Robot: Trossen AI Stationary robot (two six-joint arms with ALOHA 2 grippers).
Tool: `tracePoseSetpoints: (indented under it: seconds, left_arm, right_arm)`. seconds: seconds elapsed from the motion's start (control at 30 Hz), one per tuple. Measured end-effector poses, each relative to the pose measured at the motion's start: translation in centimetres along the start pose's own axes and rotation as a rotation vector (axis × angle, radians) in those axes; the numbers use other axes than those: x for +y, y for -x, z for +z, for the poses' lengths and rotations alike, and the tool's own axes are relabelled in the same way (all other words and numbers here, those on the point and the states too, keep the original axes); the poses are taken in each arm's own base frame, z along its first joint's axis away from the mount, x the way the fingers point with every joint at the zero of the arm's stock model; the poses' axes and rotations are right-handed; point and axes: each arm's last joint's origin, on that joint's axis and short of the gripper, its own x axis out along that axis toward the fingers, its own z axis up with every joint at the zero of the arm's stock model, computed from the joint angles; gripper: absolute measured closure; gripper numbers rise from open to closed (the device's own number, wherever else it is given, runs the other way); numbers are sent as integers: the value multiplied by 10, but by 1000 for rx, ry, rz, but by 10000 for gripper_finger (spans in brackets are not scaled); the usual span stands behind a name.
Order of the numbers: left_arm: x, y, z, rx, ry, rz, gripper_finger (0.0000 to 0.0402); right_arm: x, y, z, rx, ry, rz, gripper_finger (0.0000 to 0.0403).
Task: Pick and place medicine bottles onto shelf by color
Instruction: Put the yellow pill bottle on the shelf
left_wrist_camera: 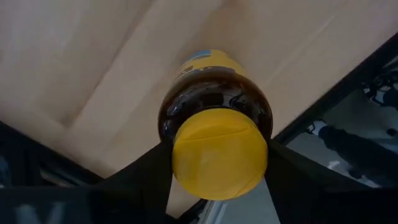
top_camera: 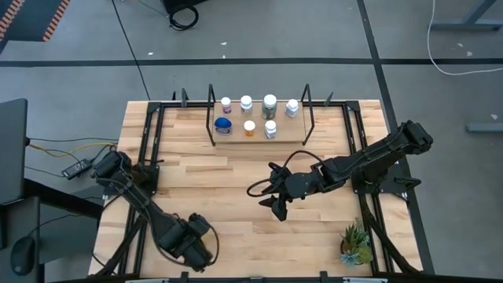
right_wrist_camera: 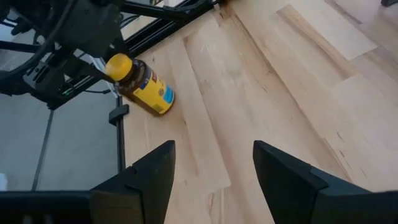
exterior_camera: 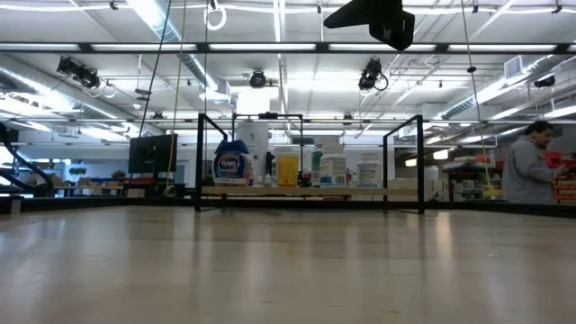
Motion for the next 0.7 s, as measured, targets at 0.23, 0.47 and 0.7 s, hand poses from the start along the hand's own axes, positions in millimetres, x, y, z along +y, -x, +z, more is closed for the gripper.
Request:
tracePoseSetpoints:
  seconds: [0.23,0.47,0.7]
  left_arm:
    - [7,3,40,-90,-92,14,166]
    - [22,8,96,-160,-307,29,181]
    - [50,16,160,-220,-528,47,168]
  right_arm:
    - [-13,1,-1,106,-14,-42,180]
    - [-27,35,3,166,-39,-121,180]
    - [-33,77,5,146,-80,-186,180]
